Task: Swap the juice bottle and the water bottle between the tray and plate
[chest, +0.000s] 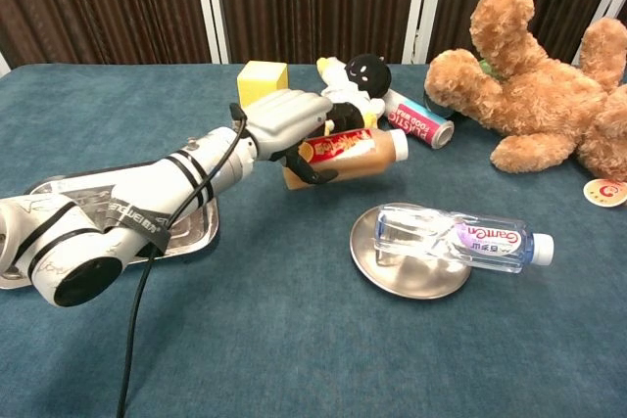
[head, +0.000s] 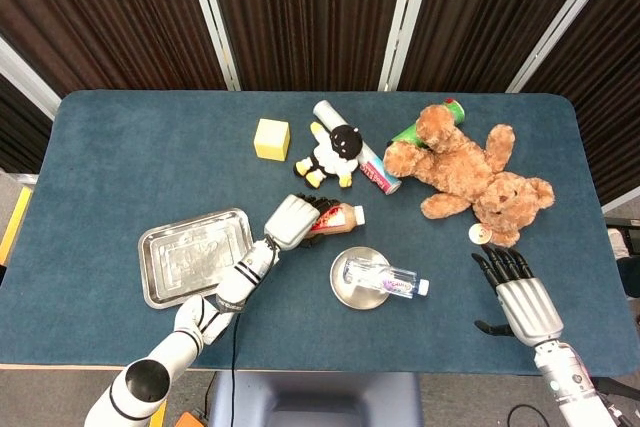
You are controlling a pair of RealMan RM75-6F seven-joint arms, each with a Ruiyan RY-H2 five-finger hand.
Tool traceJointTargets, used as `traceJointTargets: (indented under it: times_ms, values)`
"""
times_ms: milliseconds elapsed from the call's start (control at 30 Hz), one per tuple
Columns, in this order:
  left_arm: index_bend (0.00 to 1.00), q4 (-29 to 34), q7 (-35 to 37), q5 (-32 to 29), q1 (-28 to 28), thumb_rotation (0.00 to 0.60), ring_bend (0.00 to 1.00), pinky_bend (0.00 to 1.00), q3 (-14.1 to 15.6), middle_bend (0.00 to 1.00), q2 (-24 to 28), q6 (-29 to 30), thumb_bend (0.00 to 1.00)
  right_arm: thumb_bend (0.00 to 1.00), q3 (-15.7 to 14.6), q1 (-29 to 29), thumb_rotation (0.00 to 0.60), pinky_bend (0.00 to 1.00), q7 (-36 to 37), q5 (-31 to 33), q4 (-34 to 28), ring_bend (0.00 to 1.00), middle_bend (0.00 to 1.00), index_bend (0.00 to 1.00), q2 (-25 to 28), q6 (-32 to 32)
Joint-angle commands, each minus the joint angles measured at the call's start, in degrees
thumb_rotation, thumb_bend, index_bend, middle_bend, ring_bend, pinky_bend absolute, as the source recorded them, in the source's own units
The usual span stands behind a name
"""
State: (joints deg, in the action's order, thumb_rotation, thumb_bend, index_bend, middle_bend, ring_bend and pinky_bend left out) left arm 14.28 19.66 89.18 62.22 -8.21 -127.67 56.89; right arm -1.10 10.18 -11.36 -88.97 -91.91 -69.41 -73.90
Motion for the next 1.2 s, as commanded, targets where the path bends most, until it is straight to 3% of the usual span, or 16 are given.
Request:
traceJointTargets:
  times_ms: [33, 200, 300, 400, 667, 733, 900, 1033, 1200]
  values:
    - [0.37, -1.1, 0.2, 0.2, 0.5, 0.600, 0.46, 0.36, 0.7, 0.60, -0.2, -0.6, 0.44, 0.22, -0.3, -0.1, 0.600, 0.00, 1.0, -0.8, 0.0, 0.00, 0.00, 0.00, 0.4, -0.6]
    - [0.12, -1.7, 0.7, -0.9, 0.6, 0.600, 0.19, 0.11, 0.4, 0.30, 0.2, -1.3, 0.41, 0.22, -0.7, 0.1, 0.600, 0.00, 1.7, -1.3, 0.1, 0.00, 0.00, 0.00, 0.7, -0.3]
    - [0.01, -0.5, 1.0, -1.5, 0.6, 0.600, 0.06, 0.05, 0.4, 0.16, 1.2, -2.8, 0.40, 0.22, -0.9, 0.1, 0.600, 0.00, 1.8, -1.5, 0.0, 0.00, 0.00, 0.00, 0.8, -0.3]
    - [0.00, 1.6, 0.8, -1.7, 0.4, 0.600, 0.00, 0.04, 0.8, 0.10, 2.8, -3.8, 0.40, 0.22, -1.1, 0.1, 0.600, 0.00, 1.7, -1.8, -0.2, 0.00, 0.00, 0.00, 0.7, -0.5]
    - [0.00, 11.0, -4.1, -1.2, -2.9, 0.600, 0.00, 0.04, 2.4, 0.08, 8.9, -0.7, 0.40, 0.22, -2.2, 0.0, 0.600, 0.00, 1.9, -4.2, -0.3, 0.00, 0.00, 0.00, 0.5, -1.3]
    - [0.00, 17.8, -6.6, -0.4, -5.5, 0.600, 0.00, 0.04, 3.6, 0.08, 12.9, 2.8, 0.39, 0.22, -2.6, 0.1, 0.600, 0.00, 2.6, -5.6, 0.1, 0.00, 0.00, 0.00, 0.0, -1.7]
    - [0.00, 42.1, -17.8, 1.1, -16.2, 0.600, 0.00, 0.04, 8.6, 0.08, 27.5, 13.0, 0.39, 0.22, -3.1, 0.8, 0.600, 0.00, 4.8, -8.4, 1.0, 0.00, 0.00, 0.00, -2.9, -2.2]
    - [0.00, 54.7, -25.5, 0.4, -24.4, 0.600, 0.00, 0.04, 12.8, 0.08, 36.3, 18.5, 0.39, 0.22, -1.2, 2.3, 0.600, 0.03, 2.0, -9.2, -0.6, 0.00, 0.00, 0.00, -6.0, -2.3]
    - [0.00, 58.5, -26.8, -0.1, -33.6, 0.600, 0.00, 0.04, 16.4, 0.09, 42.4, 26.4, 0.38, 0.23, 3.1, 5.5, 0.600, 0.12, -8.0, -4.3, -3.1, 0.00, 0.09, 0.01, -9.3, 2.7]
